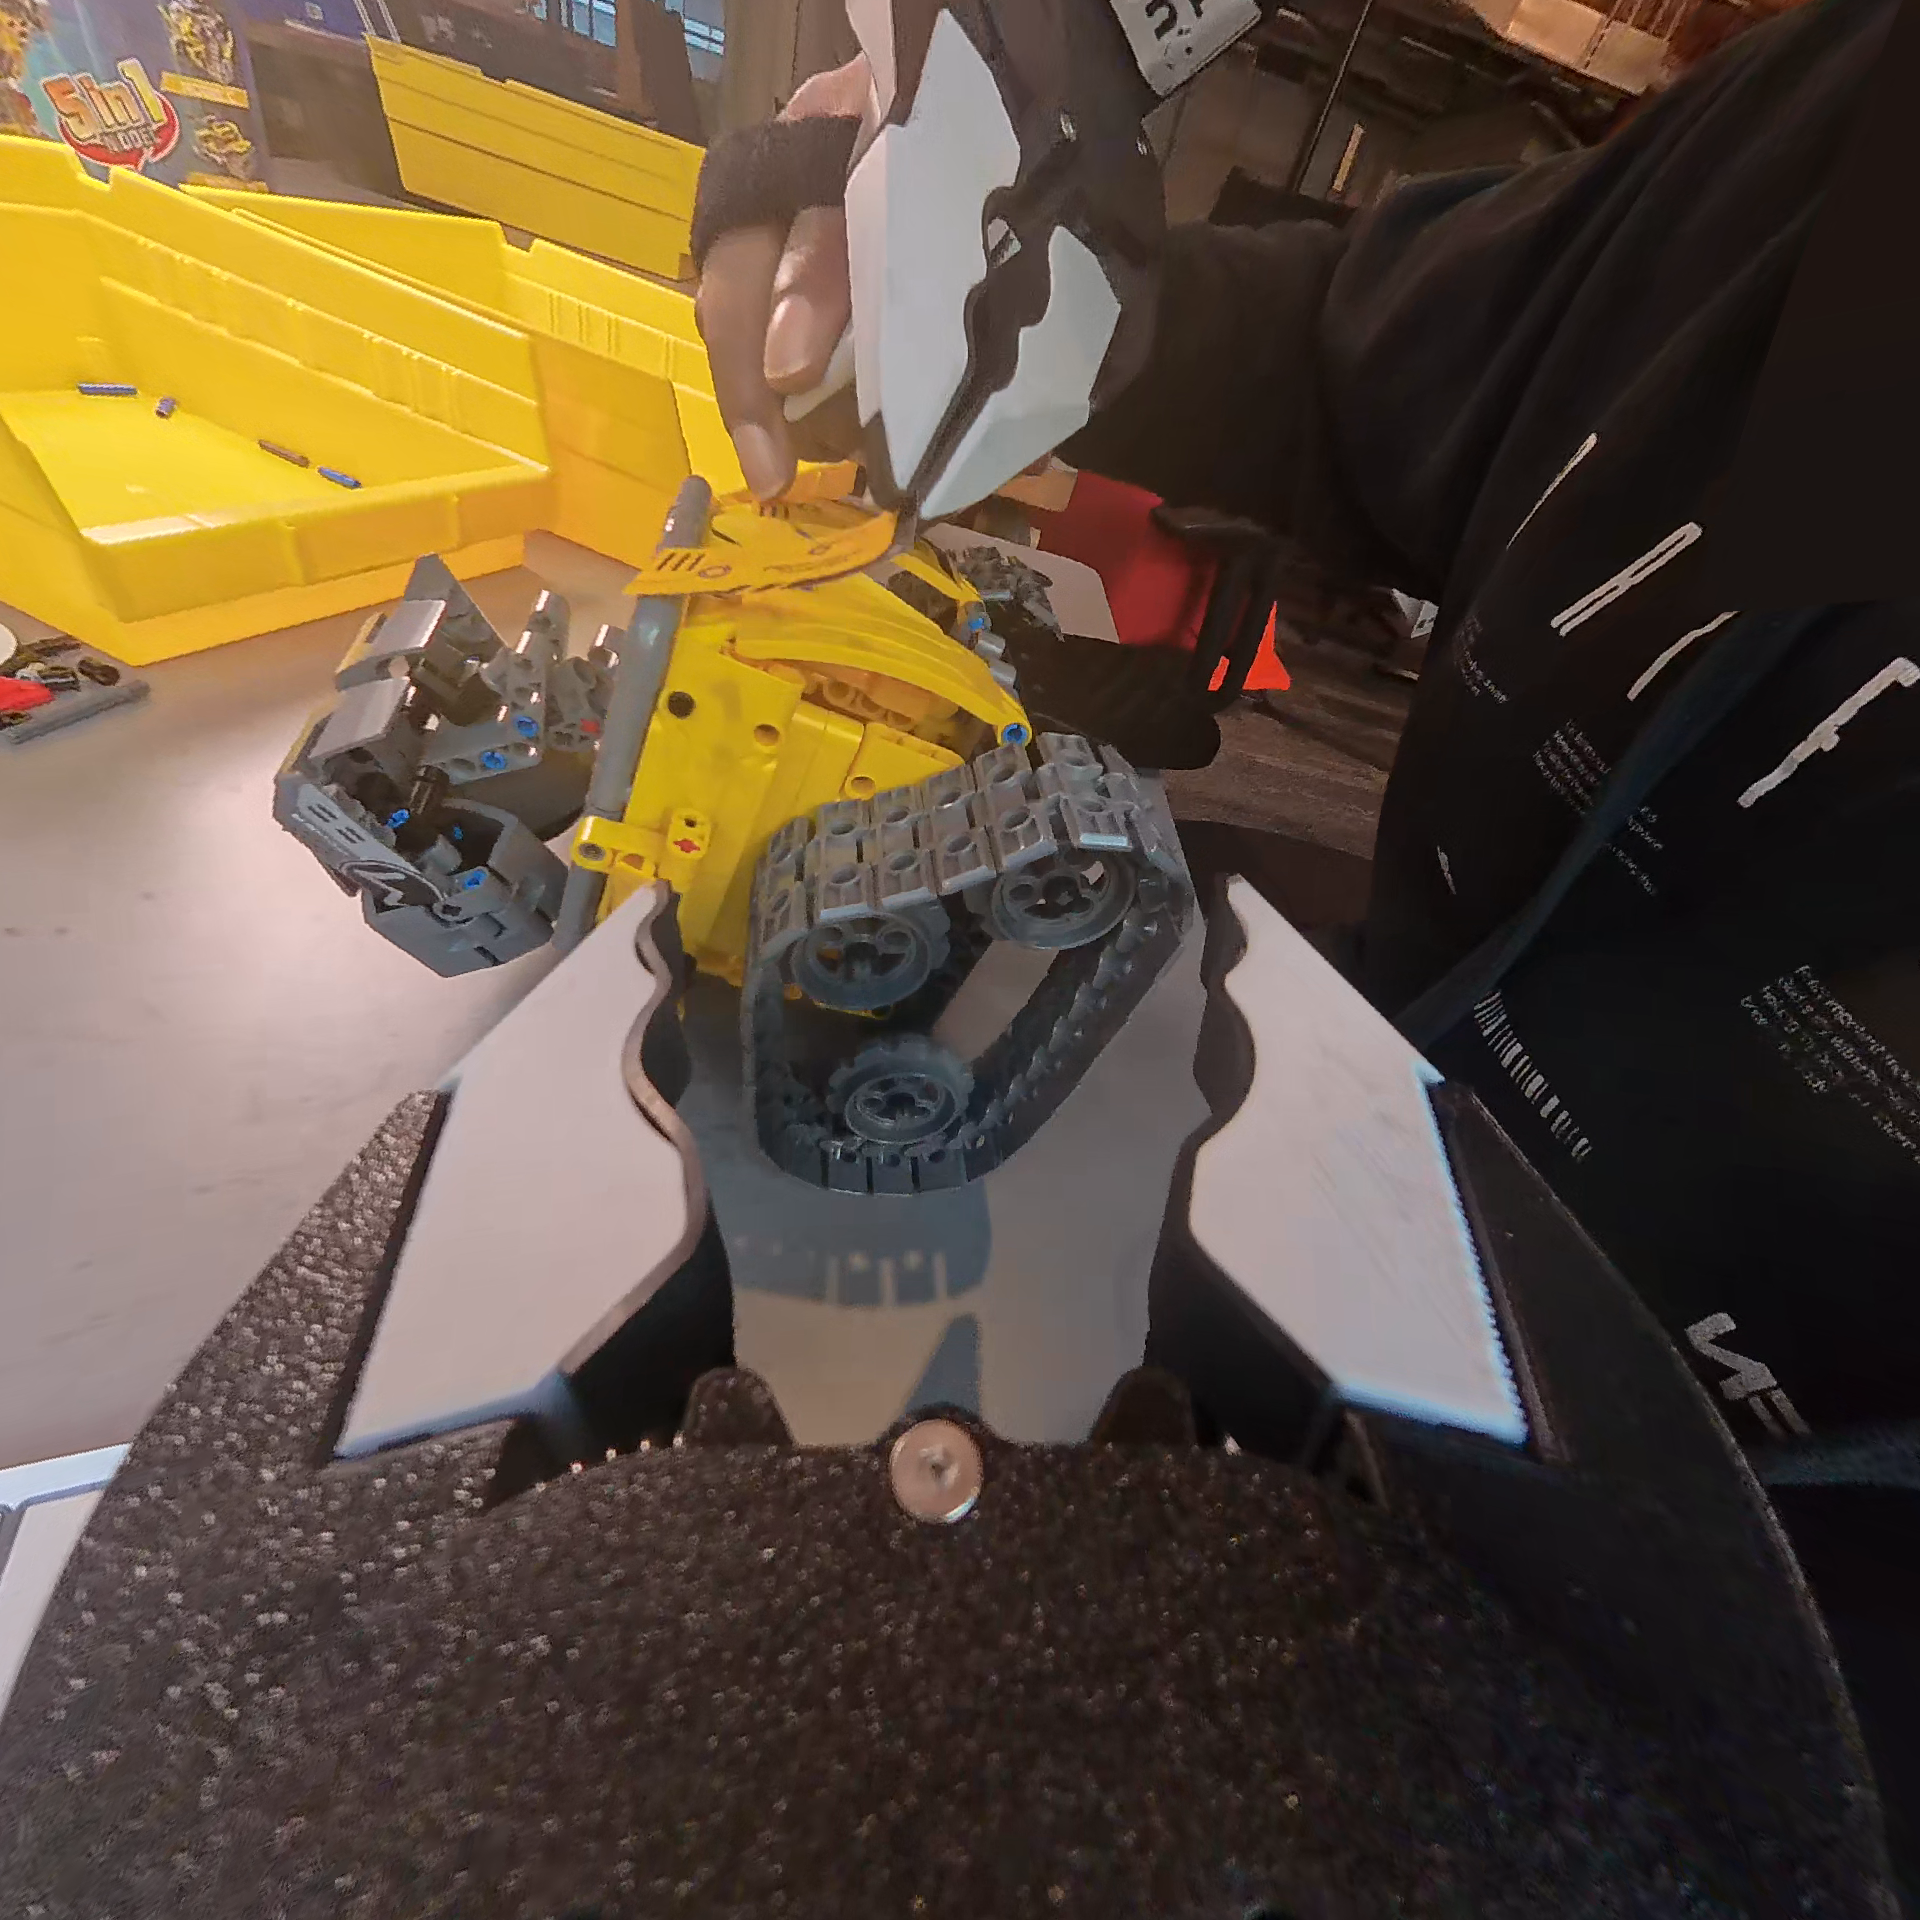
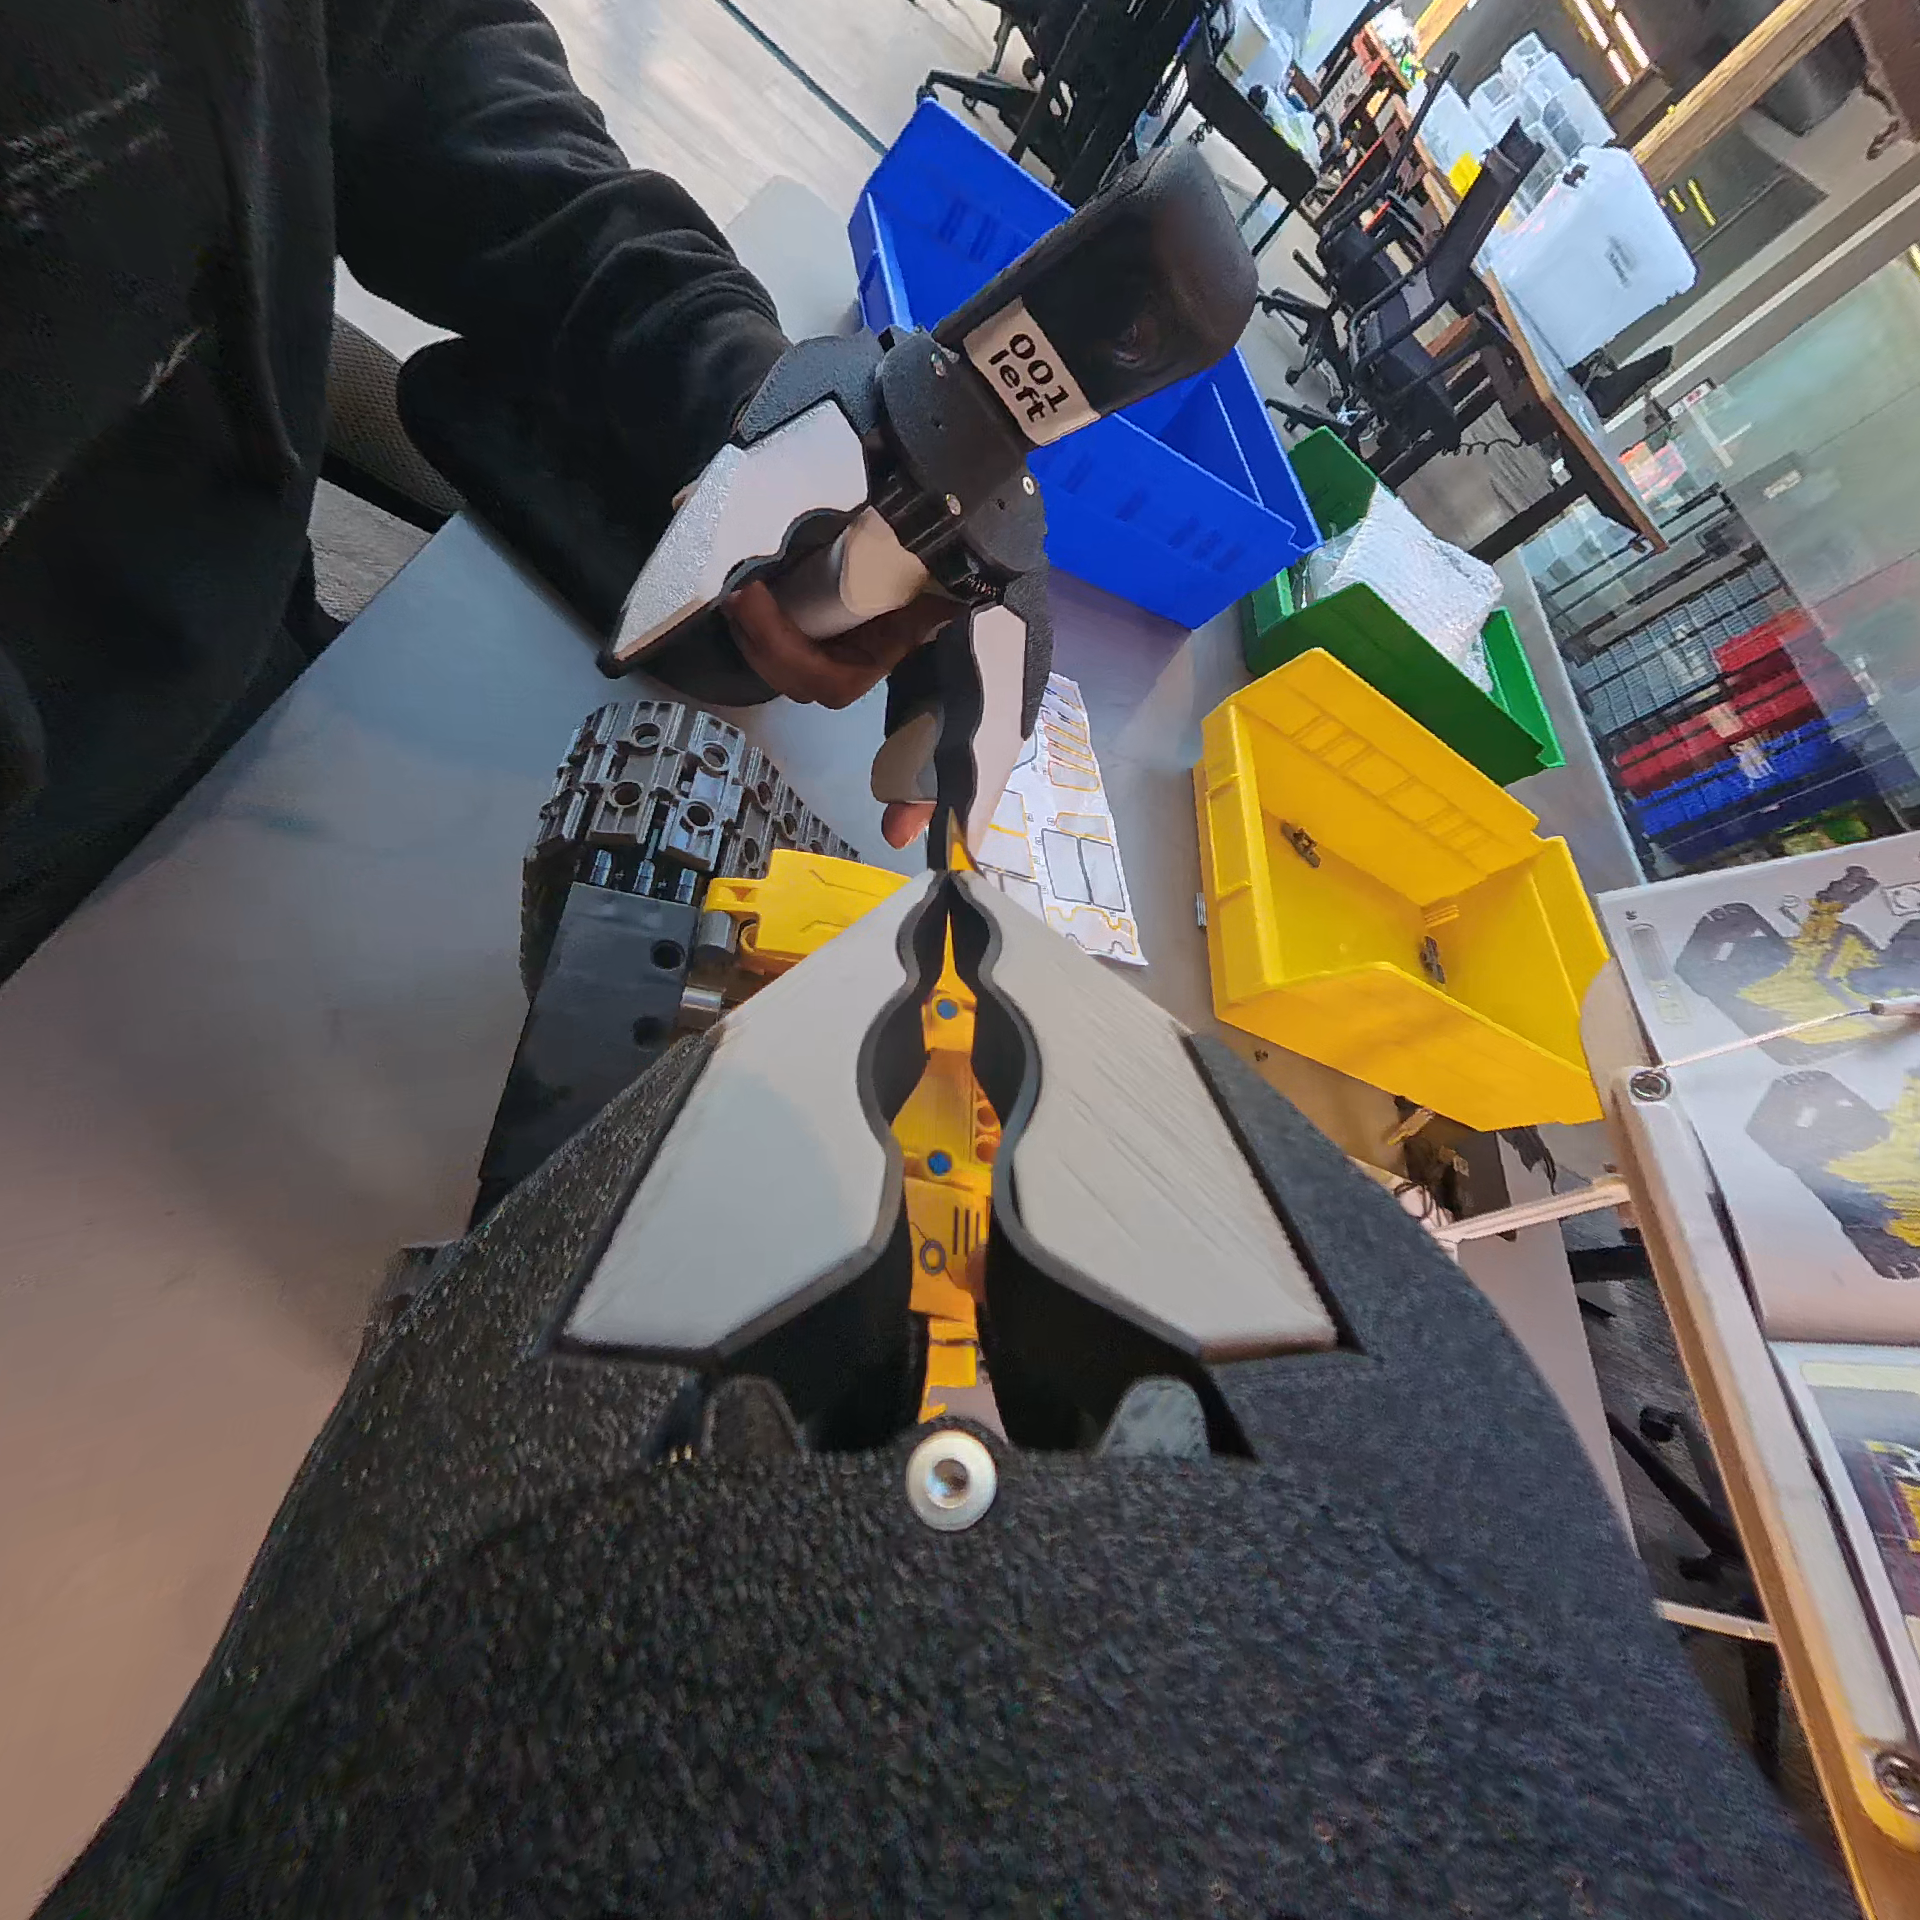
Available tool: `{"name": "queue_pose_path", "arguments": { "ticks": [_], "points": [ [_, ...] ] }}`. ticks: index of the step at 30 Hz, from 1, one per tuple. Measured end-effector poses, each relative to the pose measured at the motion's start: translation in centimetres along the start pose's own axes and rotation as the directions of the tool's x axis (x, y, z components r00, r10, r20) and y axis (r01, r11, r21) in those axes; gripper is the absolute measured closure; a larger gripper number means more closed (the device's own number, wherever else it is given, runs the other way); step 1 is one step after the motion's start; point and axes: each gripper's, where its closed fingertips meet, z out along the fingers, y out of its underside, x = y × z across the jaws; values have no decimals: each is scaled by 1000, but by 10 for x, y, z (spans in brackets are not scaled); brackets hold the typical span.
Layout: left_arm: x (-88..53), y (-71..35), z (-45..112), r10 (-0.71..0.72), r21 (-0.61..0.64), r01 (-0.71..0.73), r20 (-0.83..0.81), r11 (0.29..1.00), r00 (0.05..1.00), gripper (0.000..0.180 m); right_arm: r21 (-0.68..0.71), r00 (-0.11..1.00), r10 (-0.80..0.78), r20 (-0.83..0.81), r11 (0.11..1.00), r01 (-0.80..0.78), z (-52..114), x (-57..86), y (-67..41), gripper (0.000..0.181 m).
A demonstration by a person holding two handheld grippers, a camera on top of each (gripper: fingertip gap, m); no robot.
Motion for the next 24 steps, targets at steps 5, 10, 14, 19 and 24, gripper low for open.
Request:
{"name": "queue_pose_path", "arguments": {
  "ticks": [5, 10, 14, 19, 24],
  "points": [
    [5, 1, 8, 6, -10, -6, 2, 1000, 1000, 74, -7, 1000, -11, 12, 1000, 11, -1, -5, -1, 181],
    [3, 3, 10, 40, -27, -39, 43, 999, 998, 79, -28, 998, -43, 37, 999, 44, 0, -11, 1, 181],
    [1, 4, 10, 46, -33, -44, 56, 998, 997, 84, -24, 997, -51, 66, 998, 52, -1, -16, -2, 181],
    [2, 5, 10, 40, -33, -39, 45, 999, 998, 87, -32, 994, -56, 91, 998, 59, -2, -19, 0, 181],
    [1, 4, 9, 26, -28, -25, 36, 999, 999, 89, -20, 992, -68, 107, 997, 70, -2, -21, -1, 181]
  ]
}}
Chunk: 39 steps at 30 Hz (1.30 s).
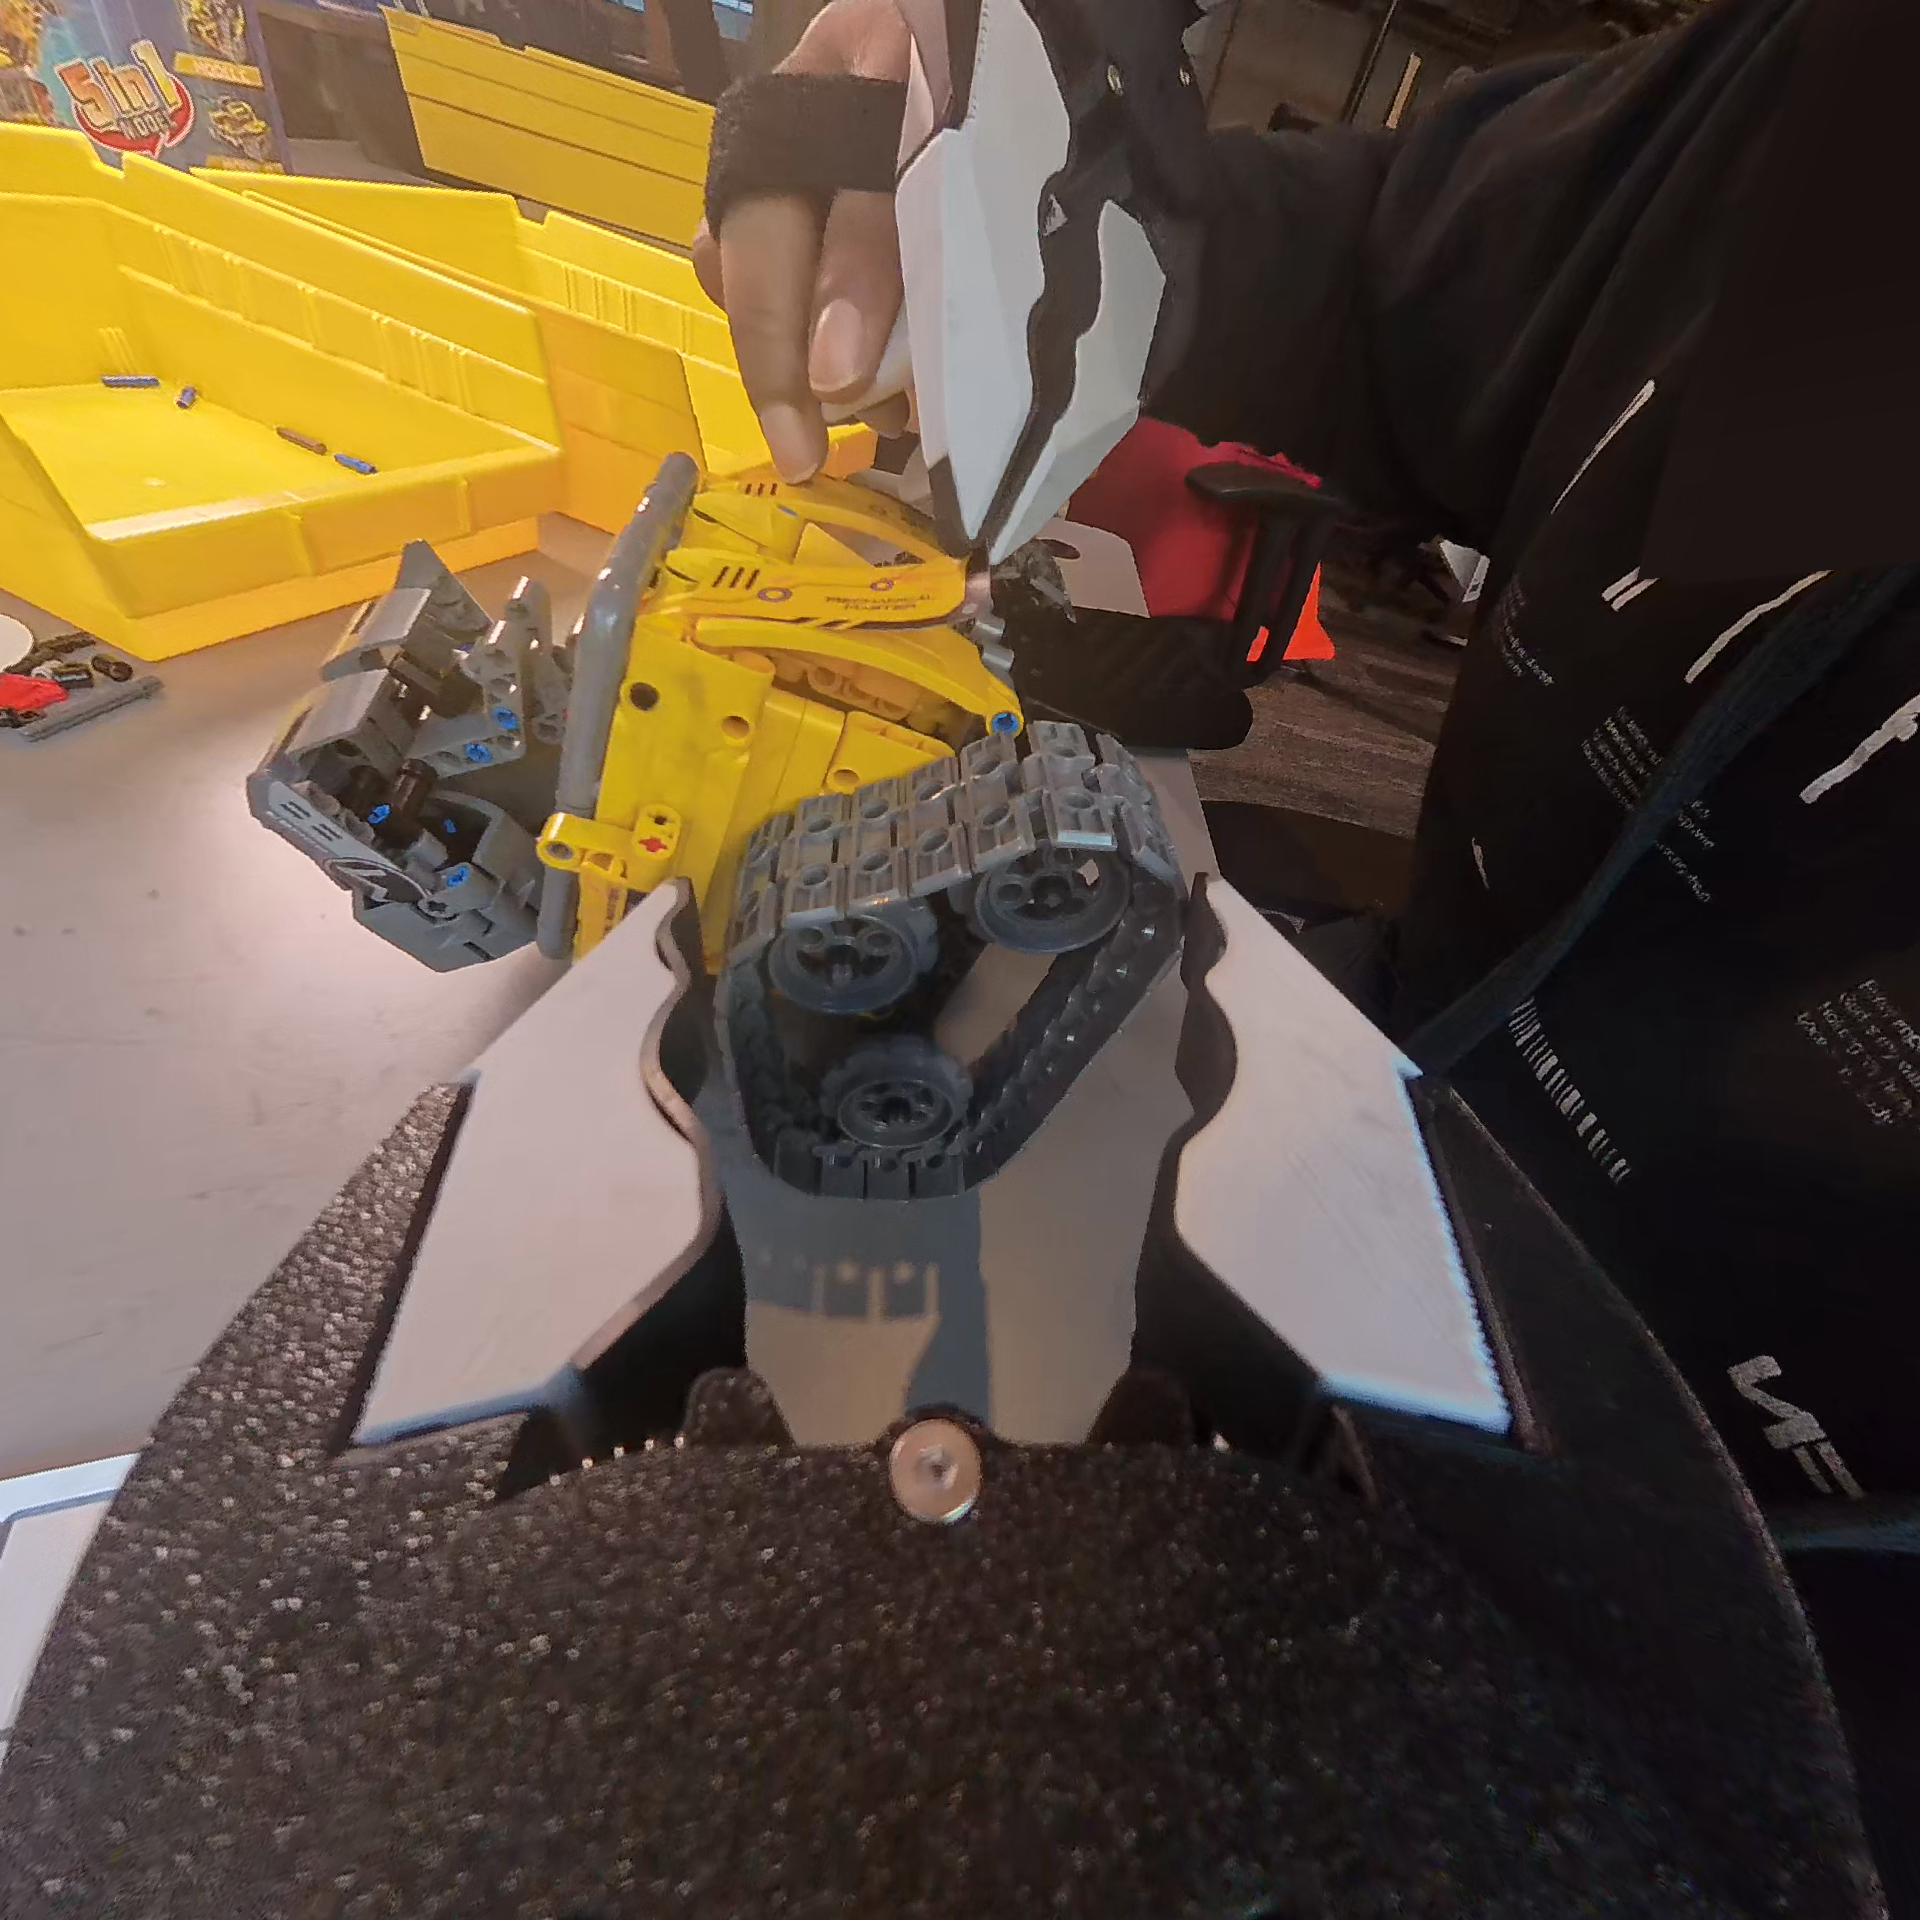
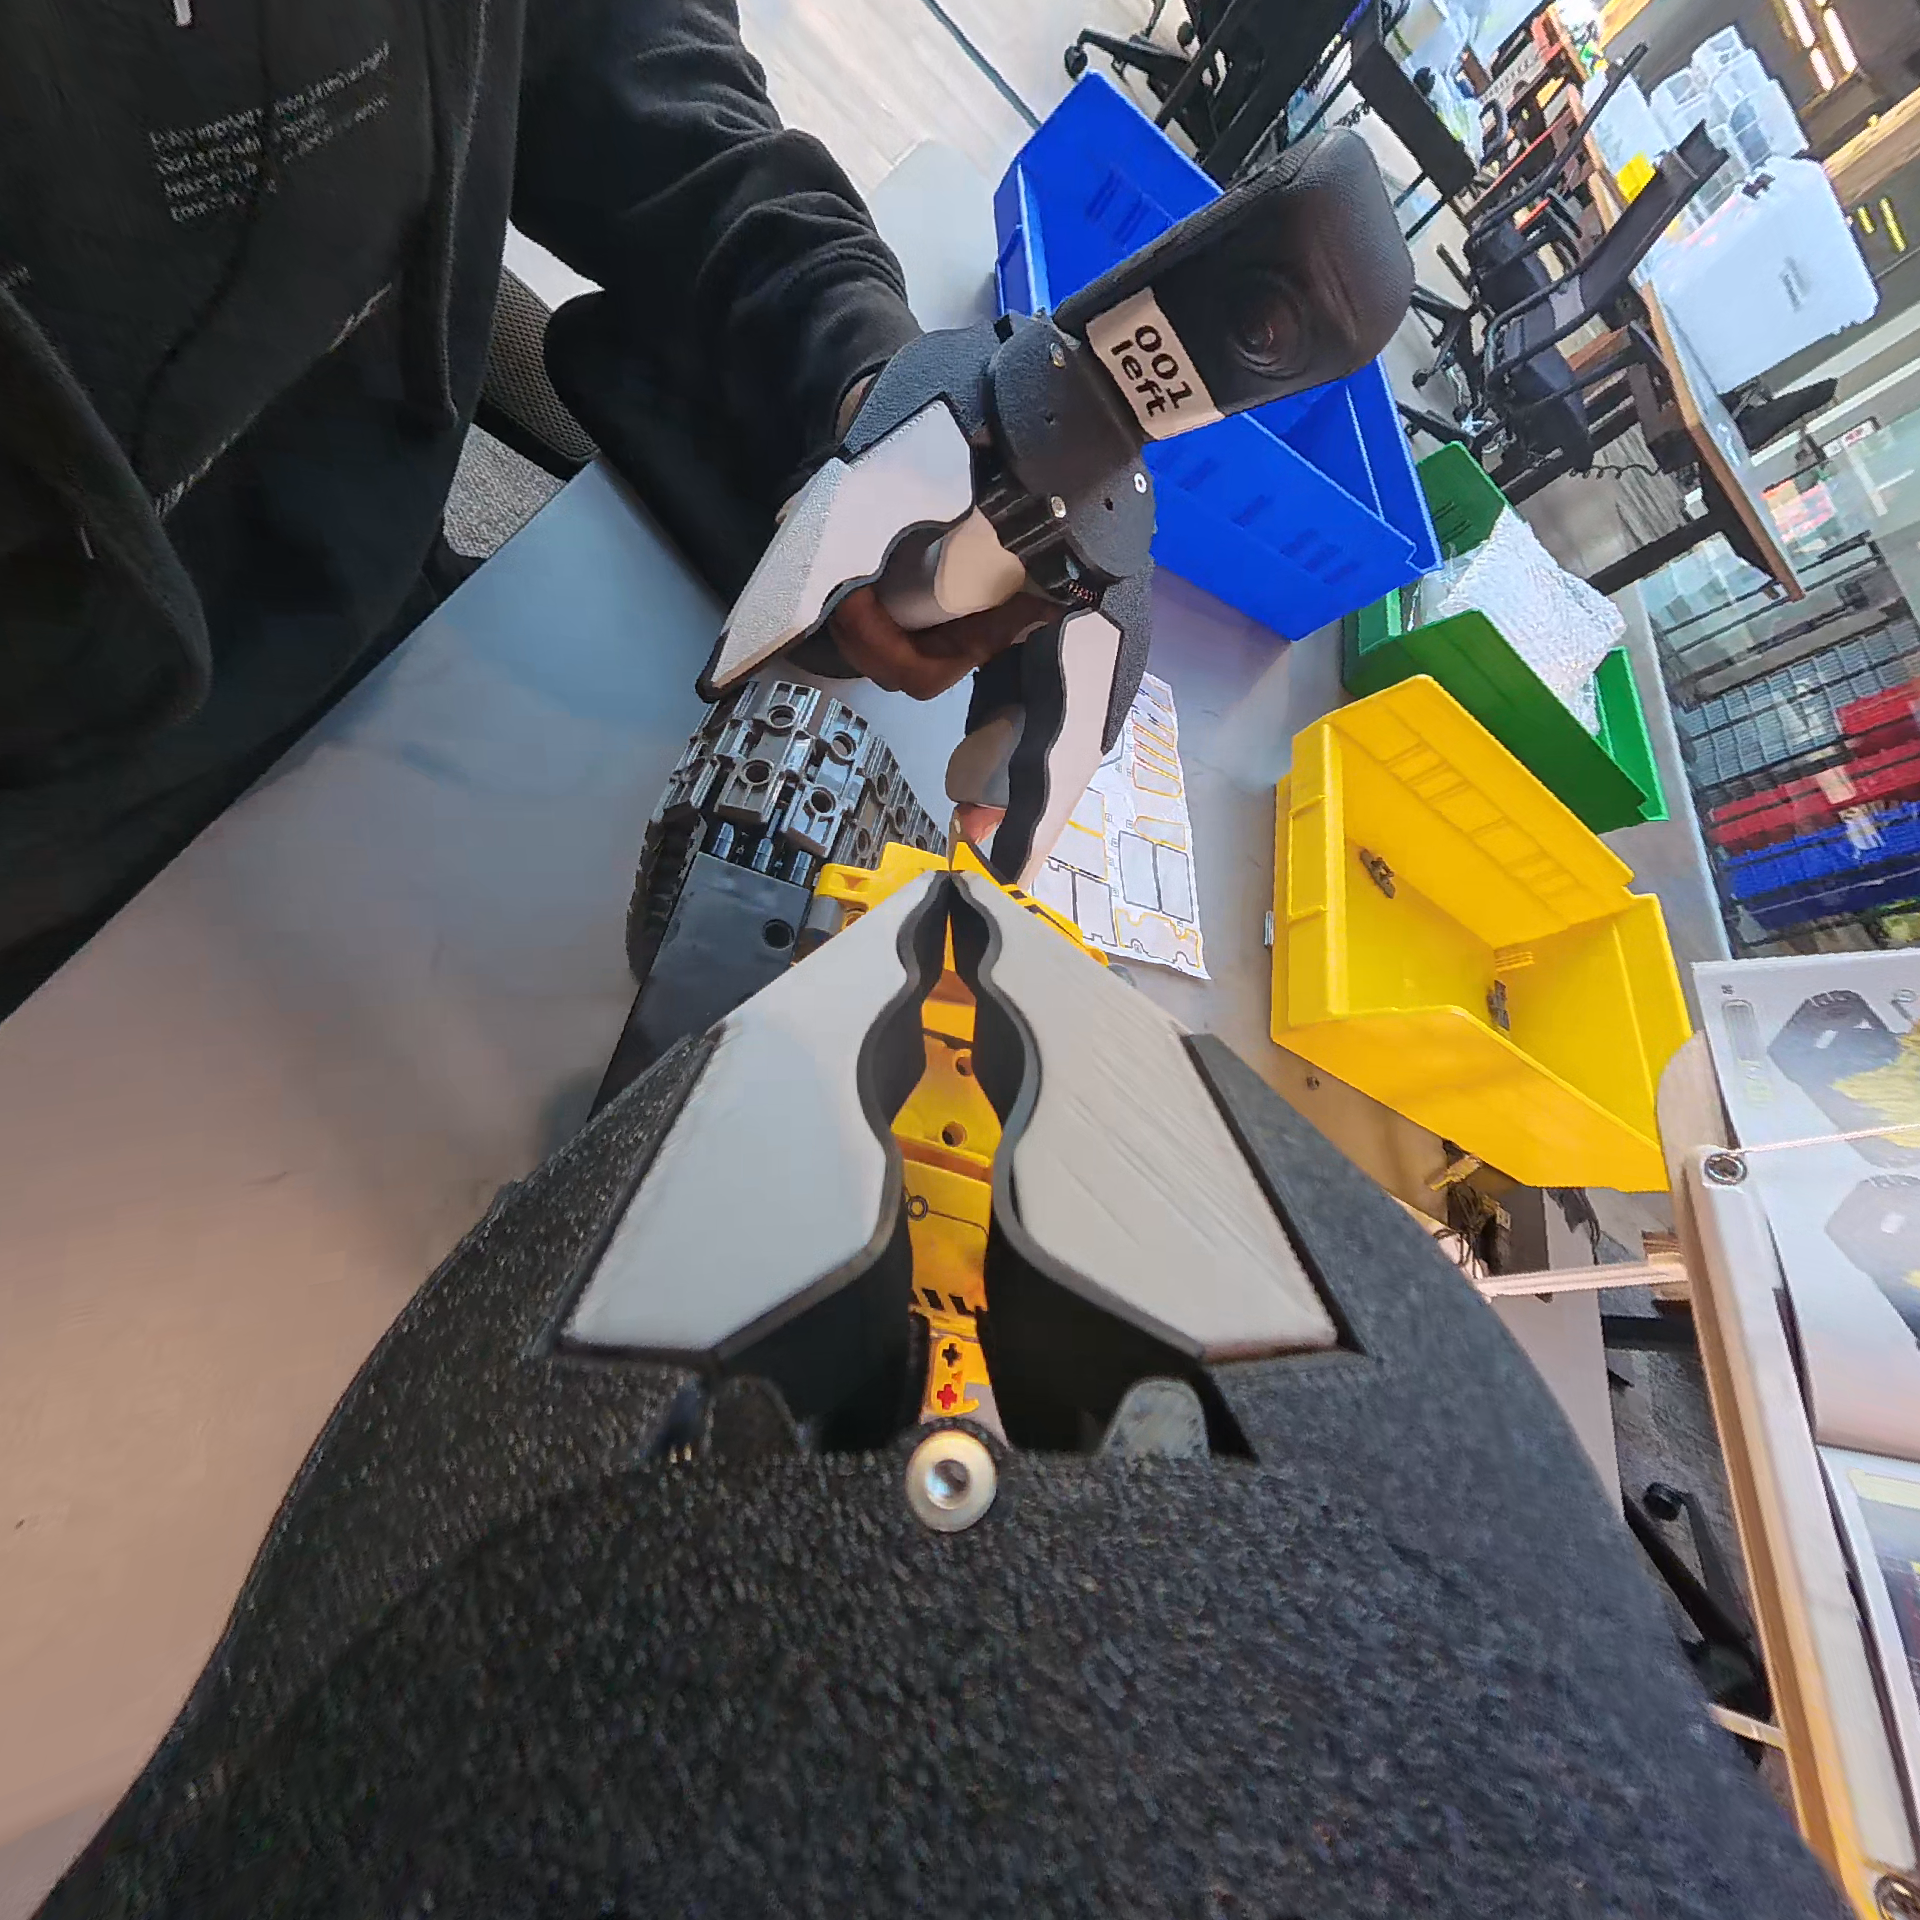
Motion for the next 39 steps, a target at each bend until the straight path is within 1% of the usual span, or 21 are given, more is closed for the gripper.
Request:
{"name": "queue_pose_path", "arguments": {
  "ticks": [7, 9, 13, 16, 19, 23, 25, 27, 28, 35, 39],
  "points": [
    [0, -1, -1, -12, 5, 12, -15, 1000, 1000, 90, 50, 1000, 4, 8, 999, -4, 0, 6, -9, 181],
    [0, -3, -3, -16, 22, 17, -19, 1000, 1000, 91, 77, 1000, 25, 11, 997, -25, -2, 12, -13, 181],
    [0, -12, -10, -19, 67, 21, -31, 998, 999, 96, 66, 1000, 5, 17, 998, -6, -2, 17, -8, 181],
    [2, -12, -10, -17, 67, 20, -46, 998, 999, 95, 58, 1000, -8, 30, 998, 6, 0, 16, -3, 181],
    [5, -7, -7, -5, 46, 8, -59, 999, 998, 91, 80, 1000, 5, 27, 997, -8, -3, 19, -6, 181],
    [4, -2, -2, 7, 13, -7, -47, 1000, 999, 87, 101, 997, 73, 13, 992, -74, -8, 36, -8, 181],
    [3, 0, 0, 21, -2, -21, -35, 1000, 999, 88, 136, 992, 124, 3, 983, -123, -10, 46, -12, 181],
    [6, 3, 2, 31, -16, -32, -45, 999, 998, 93, 188, 979, 205, 7, 961, -203, -15, 59, -21, 181],
    [7, 3, 2, 35, -20, -36, -47, 999, 998, 94, 181, 978, 209, 4, 962, -207, -16, 64, -21, 181],
    [6, 3, 1, 25, -12, -25, -50, 1000, 998, 96, 105, 996, 89, 1, 991, -88, -7, 50, -7, 181],
    [5, 3, 1, 20, -11, -20, -53, 1000, 998, 96, 92, 998, 68, 7, 993, -69, -5, 37, -2, 181]
  ]
}}
